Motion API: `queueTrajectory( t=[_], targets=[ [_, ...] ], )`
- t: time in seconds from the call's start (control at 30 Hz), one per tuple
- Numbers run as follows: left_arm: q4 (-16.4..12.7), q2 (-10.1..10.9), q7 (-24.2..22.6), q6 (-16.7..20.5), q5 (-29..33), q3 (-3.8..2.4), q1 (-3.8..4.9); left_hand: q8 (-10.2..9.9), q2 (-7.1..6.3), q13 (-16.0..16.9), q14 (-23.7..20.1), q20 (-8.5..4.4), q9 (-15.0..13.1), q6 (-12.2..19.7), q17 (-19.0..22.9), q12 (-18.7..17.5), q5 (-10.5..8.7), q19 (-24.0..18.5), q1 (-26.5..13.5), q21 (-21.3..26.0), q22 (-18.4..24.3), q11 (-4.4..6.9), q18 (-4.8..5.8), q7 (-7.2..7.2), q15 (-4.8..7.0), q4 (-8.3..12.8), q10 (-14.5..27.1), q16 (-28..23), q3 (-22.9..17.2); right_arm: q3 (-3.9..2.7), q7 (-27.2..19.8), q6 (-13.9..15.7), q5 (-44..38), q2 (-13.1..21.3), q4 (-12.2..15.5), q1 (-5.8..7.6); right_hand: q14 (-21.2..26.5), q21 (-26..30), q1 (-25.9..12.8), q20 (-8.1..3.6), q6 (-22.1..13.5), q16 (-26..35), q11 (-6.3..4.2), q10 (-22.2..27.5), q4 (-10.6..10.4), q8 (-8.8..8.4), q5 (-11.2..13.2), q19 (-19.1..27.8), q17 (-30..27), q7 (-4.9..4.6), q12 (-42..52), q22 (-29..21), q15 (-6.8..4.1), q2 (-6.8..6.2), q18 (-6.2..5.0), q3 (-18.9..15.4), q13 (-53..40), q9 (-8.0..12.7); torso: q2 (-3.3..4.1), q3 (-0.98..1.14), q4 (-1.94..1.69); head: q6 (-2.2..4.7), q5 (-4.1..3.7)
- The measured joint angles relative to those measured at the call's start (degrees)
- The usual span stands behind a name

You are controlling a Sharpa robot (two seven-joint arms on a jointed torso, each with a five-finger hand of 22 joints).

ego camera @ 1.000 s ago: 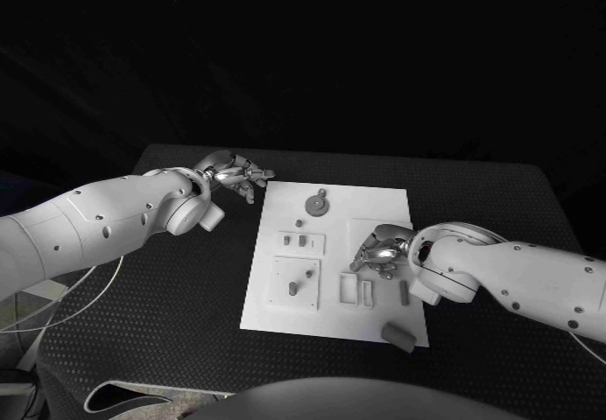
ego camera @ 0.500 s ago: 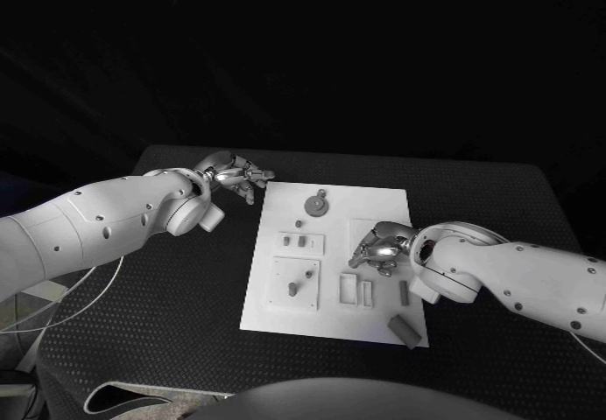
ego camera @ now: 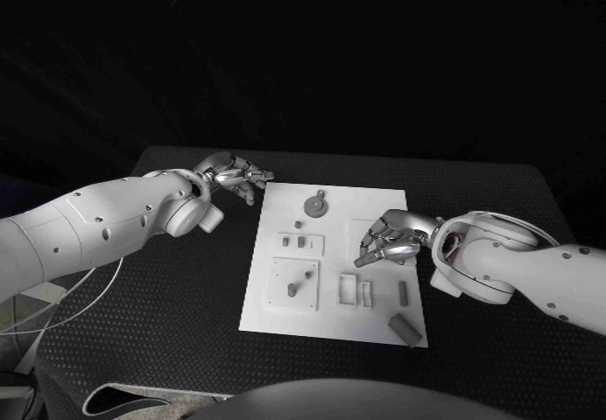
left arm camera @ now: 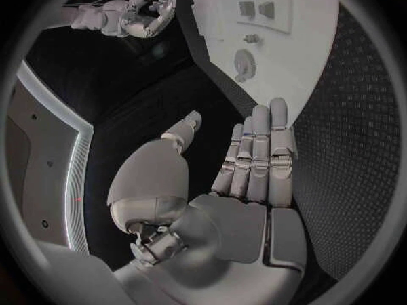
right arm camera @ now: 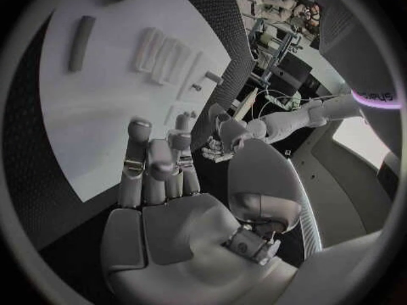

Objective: Assemble the parts on the task board

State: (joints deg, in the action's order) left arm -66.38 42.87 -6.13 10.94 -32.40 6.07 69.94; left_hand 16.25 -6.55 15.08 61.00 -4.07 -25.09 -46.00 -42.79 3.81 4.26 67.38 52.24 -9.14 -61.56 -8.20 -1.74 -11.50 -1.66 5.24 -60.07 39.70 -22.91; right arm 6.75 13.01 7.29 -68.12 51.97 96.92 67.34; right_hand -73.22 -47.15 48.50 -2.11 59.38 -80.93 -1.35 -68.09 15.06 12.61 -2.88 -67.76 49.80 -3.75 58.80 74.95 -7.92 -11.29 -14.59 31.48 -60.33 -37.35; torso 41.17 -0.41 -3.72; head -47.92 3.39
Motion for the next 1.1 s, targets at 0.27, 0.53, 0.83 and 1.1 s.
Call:
queueTrajectory(
  t=[0.27,0.53,0.83,1.1],
  targets=[
    [0.21,-0.15,-0.10,-0.04,-0.01,0.04,0.00,0.00,0.00,0.00,0.00,0.00,0.00,0.05,-0.04,0.00,0.00,0.00,0.00,0.00,-0.05,0.01,0.00,0.06,0.00,0.14,-0.01,0.00,0.14,0.06,-1.38,-3.25,-5.38,5.39,4.43,0.80,1.62,1.11,3.09,0.66,-2.53,0.72,1.46,2.90,1.30,-1.13,0.00,1.30,-0.04,-0.89,-0.29,0.00,1.73,-1.73,0.03,-0.63,-0.54,0.21,-0.08,-0.01,0.03,0.04,-0.38],
    [0.49,-0.51,-0.20,-0.09,-0.02,0.21,-0.01,0.00,-0.28,0.01,-0.01,0.00,0.00,0.05,-0.10,0.00,0.00,0.00,0.28,0.00,-0.05,0.02,0.00,0.06,-0.01,0.37,-0.02,0.00,0.37,2.91,-2.83,-3.65,-12.54,10.00,8.45,0.81,4.49,2.55,6.44,1.79,-4.79,2.04,2.18,6.53,1.38,-1.67,0.00,4.40,-0.04,-2.17,-1.81,0.00,2.58,-2.16,0.04,-1.44,-0.23,0.13,-0.08,0.06,0.08,0.12,-0.87],
    [1.05,-0.73,-0.31,-0.13,-0.03,1.06,-0.04,0.00,-0.53,0.01,-0.01,0.01,0.00,0.05,-0.15,0.00,0.00,0.00,0.53,0.22,-0.06,0.02,-0.01,0.06,-0.01,0.61,-0.02,0.00,0.61,4.98,-3.20,-4.30,-21.39,13.52,11.36,0.46,7.93,5.04,7.86,4.13,-5.36,5.16,2.77,6.60,1.39,-0.22,0.00,7.94,-2.43,-3.79,-18.40,0.00,3.21,-2.66,-0.03,-2.60,16.83,-1.37,-0.14,0.21,0.25,-0.06,-1.45],
    [1.29,-1.39,-0.43,-0.25,-0.04,1.28,-0.11,0.00,-0.53,0.01,-0.01,0.01,0.00,0.07,-0.20,0.00,0.00,0.00,0.53,0.22,-0.09,0.04,-0.01,0.08,-0.01,0.61,-0.04,-0.08,0.61,5.23,-2.23,-6.88,-26.23,13.73,11.47,-0.09,5.93,4.66,3.18,3.74,-1.89,4.69,1.01,3.87,-0.88,1.54,0.00,6.40,-3.07,-1.99,-13.46,0.00,1.95,-3.26,-0.61,-4.11,14.46,-2.28,-0.28,0.36,0.57,-0.14,-1.74]
  ],
)
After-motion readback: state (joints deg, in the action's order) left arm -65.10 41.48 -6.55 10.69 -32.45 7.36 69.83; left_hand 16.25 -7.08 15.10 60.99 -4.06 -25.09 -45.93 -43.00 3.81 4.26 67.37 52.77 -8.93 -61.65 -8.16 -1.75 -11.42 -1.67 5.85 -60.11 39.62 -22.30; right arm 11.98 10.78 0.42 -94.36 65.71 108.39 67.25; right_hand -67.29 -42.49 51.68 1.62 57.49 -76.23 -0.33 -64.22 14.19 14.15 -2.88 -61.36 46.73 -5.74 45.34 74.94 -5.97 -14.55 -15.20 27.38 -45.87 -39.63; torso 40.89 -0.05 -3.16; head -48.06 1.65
